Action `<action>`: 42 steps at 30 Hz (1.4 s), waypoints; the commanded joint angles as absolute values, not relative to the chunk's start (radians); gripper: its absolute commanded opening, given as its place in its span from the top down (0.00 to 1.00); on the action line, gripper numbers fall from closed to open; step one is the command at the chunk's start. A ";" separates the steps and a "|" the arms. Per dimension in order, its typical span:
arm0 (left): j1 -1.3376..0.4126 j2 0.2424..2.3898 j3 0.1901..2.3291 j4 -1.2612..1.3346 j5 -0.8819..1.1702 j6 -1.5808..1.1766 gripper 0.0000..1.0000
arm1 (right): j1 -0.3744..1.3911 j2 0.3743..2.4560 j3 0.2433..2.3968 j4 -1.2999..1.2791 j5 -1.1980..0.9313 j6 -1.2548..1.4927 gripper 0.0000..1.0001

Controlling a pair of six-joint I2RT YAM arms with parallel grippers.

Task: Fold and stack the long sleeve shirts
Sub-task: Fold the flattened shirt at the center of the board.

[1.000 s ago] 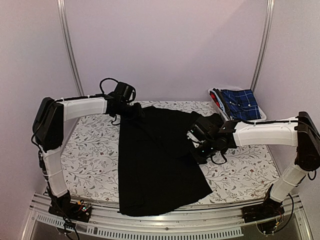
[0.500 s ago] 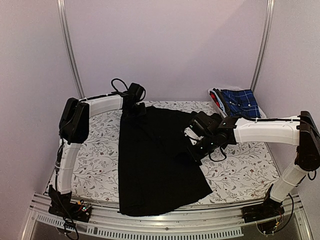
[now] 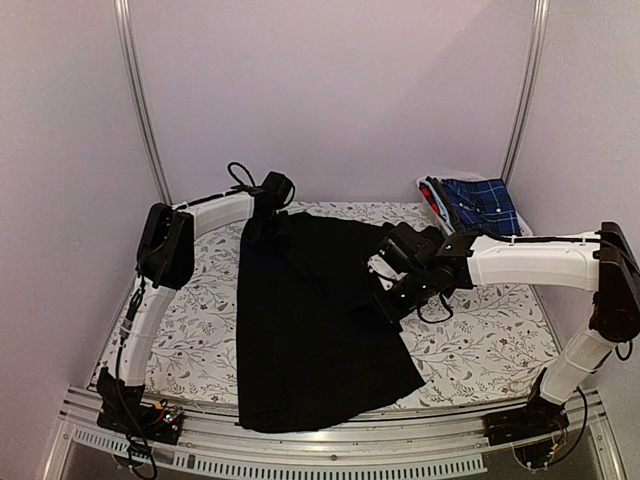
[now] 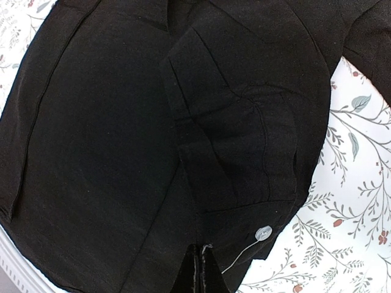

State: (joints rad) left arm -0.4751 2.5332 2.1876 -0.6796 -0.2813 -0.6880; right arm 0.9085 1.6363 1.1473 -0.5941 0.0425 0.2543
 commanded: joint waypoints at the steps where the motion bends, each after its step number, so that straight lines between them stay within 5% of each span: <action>1: -0.469 2.556 2.216 -0.714 -0.314 -0.703 0.54 | 0.906 1.610 1.158 -0.580 0.037 0.259 1.00; 9: -0.469 2.566 2.217 -0.721 -0.314 -0.703 0.66 | 0.906 1.598 1.156 -0.574 0.041 0.259 1.00; 19: -0.454 2.557 2.217 -0.698 -0.289 -0.688 0.99 | 0.906 1.586 1.168 -0.586 0.051 0.266 1.00; 42: -0.328 2.446 2.143 -0.514 -0.159 -0.654 1.00 | 0.908 1.584 1.390 -0.694 -0.141 0.435 1.00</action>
